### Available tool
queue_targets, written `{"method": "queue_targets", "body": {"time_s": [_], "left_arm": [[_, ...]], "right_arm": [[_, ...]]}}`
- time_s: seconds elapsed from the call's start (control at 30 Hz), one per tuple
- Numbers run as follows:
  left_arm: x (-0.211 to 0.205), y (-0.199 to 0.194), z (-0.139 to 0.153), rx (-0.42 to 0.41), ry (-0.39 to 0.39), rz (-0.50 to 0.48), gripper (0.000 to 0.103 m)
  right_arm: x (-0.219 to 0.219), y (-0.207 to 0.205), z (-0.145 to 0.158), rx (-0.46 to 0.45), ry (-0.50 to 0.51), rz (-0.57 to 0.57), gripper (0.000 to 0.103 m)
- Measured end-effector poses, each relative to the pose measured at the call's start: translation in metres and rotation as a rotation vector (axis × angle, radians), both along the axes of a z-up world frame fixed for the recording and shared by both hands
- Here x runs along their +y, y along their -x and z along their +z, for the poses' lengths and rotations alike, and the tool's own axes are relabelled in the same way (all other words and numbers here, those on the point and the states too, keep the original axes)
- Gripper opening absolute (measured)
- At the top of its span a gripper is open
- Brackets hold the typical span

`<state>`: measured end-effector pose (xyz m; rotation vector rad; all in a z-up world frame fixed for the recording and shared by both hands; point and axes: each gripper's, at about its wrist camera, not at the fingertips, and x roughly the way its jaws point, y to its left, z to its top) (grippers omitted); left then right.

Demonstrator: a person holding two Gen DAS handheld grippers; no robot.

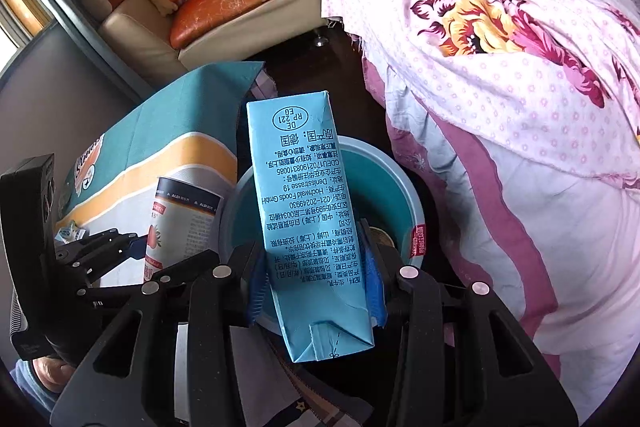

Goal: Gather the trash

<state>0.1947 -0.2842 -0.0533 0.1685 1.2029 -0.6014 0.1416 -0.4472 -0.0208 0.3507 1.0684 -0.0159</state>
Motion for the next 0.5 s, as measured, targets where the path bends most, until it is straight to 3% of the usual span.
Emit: {"method": "queue_targets", "body": {"time_s": [0.03,0.1,0.17,0.5], "left_arm": [[0.0,-0.001,-0.001,0.001,-0.001,0.002,0.056],[0.002,-0.001,-0.001,-0.009,-0.01,0.01,0.074],[0.004,0.0,0.001,-0.036,-0.016,0.023,0.084],[0.026,-0.002,0.006,-0.034,0.012,0.073,0.09]], "right_arm": [[0.0,-0.001,-0.001,0.003,0.001,0.0,0.038],[0.001,-0.002,-0.002,0.008,0.005,0.0,0.038],[0.002,-0.003,-0.003,0.011,0.005,0.0,0.038],[0.004,-0.007,-0.005,0.026,0.01,-0.009,0.038]]}}
